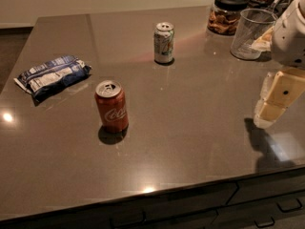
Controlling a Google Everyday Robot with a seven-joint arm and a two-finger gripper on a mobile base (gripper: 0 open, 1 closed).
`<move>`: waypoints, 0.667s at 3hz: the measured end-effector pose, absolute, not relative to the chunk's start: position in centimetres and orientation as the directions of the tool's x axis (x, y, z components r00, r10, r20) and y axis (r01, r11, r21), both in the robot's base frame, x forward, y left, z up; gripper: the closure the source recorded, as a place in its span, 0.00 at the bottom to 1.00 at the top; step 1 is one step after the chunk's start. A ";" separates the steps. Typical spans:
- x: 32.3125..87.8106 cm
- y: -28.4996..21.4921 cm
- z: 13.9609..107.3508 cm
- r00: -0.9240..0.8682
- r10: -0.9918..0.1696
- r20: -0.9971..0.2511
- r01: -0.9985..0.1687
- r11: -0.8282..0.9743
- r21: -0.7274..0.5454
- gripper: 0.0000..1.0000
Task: Move coke can near 7up can
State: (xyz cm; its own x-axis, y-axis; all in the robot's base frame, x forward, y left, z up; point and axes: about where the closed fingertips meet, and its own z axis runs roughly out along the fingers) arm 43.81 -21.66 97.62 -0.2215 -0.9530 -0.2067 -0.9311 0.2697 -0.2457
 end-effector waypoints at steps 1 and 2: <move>44.0 -21.4 97.6 -0.219 -0.951 -0.218 -0.930 0.270 -0.248 0.00; 44.6 -19.7 97.2 -0.206 -0.939 -0.274 -0.927 0.277 -0.252 0.00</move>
Offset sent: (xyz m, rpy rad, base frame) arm 0.0119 0.0255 -0.0115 0.0907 -0.0229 0.0182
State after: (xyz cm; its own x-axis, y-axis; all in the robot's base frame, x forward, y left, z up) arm 44.58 -19.73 97.15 -0.2058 -0.9393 -0.2745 -0.9272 0.2769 -0.2524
